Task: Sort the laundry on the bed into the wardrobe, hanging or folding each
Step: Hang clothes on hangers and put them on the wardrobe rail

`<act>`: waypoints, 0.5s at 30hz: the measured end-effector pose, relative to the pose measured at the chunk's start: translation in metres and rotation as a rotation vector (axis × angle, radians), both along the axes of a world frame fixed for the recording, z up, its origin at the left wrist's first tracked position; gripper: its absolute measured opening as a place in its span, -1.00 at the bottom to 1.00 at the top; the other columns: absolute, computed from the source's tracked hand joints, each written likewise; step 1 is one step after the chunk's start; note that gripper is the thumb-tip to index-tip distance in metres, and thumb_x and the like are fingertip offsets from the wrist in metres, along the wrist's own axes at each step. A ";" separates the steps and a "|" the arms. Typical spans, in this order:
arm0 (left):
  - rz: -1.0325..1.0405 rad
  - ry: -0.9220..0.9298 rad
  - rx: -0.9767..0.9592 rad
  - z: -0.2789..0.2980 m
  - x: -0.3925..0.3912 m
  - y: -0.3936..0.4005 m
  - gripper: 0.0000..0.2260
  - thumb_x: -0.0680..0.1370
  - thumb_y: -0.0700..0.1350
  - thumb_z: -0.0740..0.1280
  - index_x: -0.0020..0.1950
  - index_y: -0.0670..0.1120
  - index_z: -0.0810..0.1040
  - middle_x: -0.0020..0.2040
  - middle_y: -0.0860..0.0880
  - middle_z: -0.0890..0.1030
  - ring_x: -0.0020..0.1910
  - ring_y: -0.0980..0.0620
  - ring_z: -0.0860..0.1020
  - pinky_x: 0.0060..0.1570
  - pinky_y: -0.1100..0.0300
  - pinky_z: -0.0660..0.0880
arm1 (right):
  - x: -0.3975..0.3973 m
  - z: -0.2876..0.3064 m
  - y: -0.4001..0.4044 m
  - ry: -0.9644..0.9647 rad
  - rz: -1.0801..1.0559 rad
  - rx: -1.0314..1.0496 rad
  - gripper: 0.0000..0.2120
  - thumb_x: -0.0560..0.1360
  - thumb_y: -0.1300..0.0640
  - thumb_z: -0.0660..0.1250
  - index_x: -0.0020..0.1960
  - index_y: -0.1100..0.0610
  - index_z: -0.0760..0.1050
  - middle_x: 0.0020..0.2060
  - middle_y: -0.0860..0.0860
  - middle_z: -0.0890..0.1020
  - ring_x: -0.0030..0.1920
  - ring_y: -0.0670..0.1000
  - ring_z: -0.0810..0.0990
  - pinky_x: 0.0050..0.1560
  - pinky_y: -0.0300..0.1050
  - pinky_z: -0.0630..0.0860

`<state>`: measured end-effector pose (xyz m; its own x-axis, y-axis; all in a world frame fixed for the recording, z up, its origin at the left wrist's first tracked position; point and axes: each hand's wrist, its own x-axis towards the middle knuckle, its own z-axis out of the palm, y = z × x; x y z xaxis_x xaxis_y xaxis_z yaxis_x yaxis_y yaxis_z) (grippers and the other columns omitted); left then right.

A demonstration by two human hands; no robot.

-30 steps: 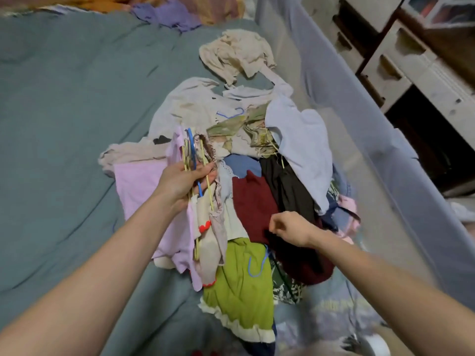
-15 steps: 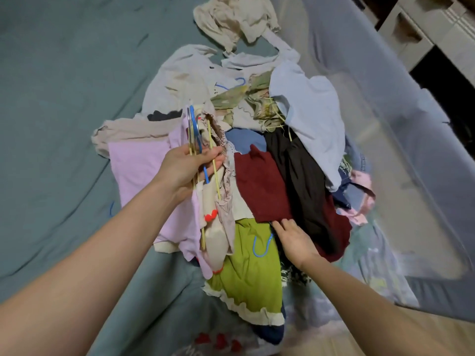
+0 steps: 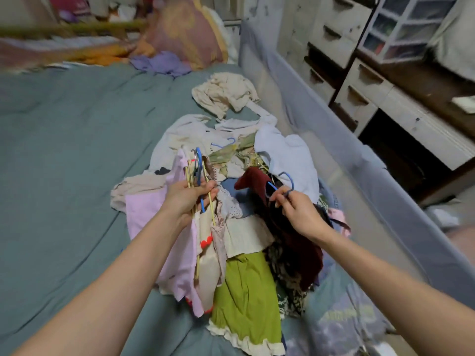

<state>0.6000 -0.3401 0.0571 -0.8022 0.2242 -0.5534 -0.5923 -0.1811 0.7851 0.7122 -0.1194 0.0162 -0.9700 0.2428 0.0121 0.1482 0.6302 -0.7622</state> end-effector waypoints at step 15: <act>-0.187 0.089 0.144 0.138 0.007 0.048 -0.94 0.54 -0.44 0.26 -0.10 -0.35 0.51 -0.36 -0.18 0.63 -0.45 0.04 0.63 -0.45 0.29 0.57 | 0.014 0.238 0.017 0.447 -0.188 -0.267 -0.78 0.65 0.24 0.07 -0.02 0.21 0.48 -0.38 0.03 0.47 -0.59 -0.12 0.30 -0.60 -0.27 0.24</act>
